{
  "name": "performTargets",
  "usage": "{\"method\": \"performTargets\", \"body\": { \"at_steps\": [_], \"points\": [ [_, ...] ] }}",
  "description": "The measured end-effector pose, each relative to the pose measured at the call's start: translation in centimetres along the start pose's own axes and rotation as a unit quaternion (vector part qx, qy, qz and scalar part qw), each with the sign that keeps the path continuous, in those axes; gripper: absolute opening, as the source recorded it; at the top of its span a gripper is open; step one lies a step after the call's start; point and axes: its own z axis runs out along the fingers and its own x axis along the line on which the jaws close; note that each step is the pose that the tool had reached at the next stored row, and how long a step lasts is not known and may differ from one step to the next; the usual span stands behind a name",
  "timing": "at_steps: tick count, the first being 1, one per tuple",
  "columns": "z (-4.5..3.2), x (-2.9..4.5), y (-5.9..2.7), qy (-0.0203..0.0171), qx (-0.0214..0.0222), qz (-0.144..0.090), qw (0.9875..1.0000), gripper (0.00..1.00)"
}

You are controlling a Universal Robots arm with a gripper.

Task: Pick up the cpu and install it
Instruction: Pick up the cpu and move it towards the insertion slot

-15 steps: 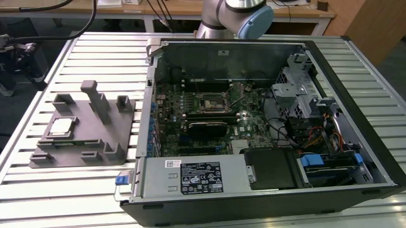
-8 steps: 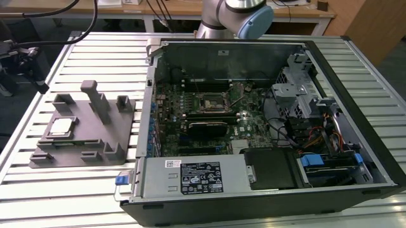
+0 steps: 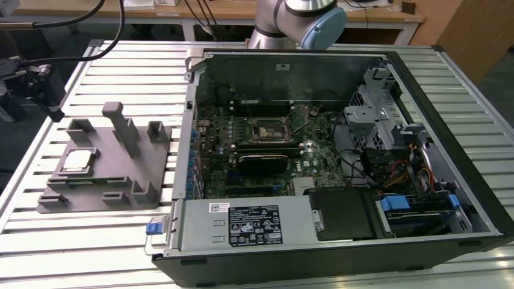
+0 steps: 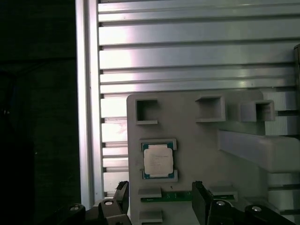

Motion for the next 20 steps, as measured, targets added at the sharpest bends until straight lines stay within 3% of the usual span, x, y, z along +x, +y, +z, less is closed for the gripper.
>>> {"method": "performTargets", "body": {
  "at_steps": [20],
  "points": [
    [0.33,0.00,-0.02,-0.0004,0.0029,0.000,1.0000,0.64]
  ]
}}
